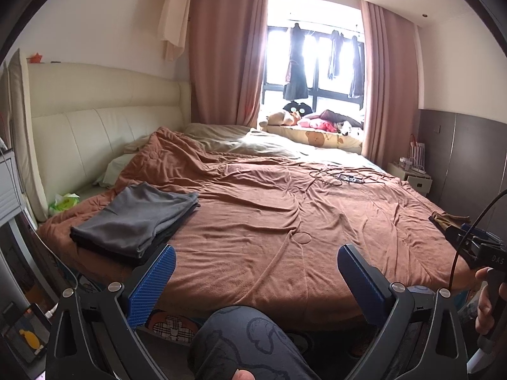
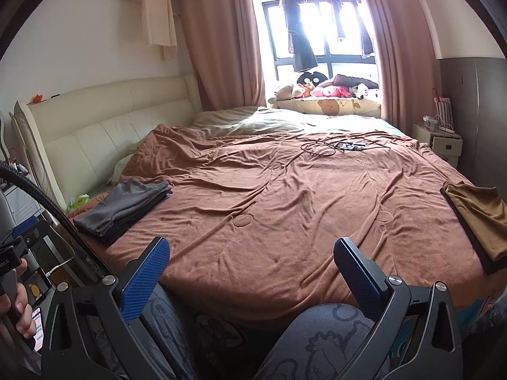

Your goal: Fold small clothes

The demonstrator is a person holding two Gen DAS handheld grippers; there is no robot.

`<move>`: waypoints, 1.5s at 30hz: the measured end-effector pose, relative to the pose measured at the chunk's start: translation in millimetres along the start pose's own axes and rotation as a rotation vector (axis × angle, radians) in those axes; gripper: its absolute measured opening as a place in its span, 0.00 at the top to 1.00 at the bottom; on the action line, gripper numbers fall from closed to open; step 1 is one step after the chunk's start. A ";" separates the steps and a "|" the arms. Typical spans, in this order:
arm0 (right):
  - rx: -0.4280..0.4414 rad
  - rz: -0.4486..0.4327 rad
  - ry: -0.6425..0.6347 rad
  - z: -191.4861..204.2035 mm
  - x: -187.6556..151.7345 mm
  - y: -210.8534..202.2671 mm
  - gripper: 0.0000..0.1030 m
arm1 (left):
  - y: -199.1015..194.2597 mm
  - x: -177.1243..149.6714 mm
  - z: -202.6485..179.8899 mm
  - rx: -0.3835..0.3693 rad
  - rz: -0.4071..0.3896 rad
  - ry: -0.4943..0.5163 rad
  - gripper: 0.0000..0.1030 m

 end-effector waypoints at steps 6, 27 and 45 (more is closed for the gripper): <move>0.003 0.010 0.010 1.3 -1.0 -0.4 0.00 | -0.8 -1.3 3.8 0.007 0.003 -0.013 0.00; -0.004 0.022 0.024 -2.6 -0.7 1.6 0.00 | -2.8 -0.4 10.0 0.020 -0.004 -0.017 0.00; -0.016 0.020 0.014 -3.4 4.2 -2.6 0.00 | -8.1 0.3 11.4 0.039 -0.020 -0.032 0.00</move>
Point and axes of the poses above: each gripper's, at about its wrist camera, not at the fingertips, and y roughly the way its jaws point, z to its left, x to its top, the point moved 3 cm from there along y, roughly the way its jaws point, and after that the axes turned 12 degrees about -z, right-handed, at the moved point
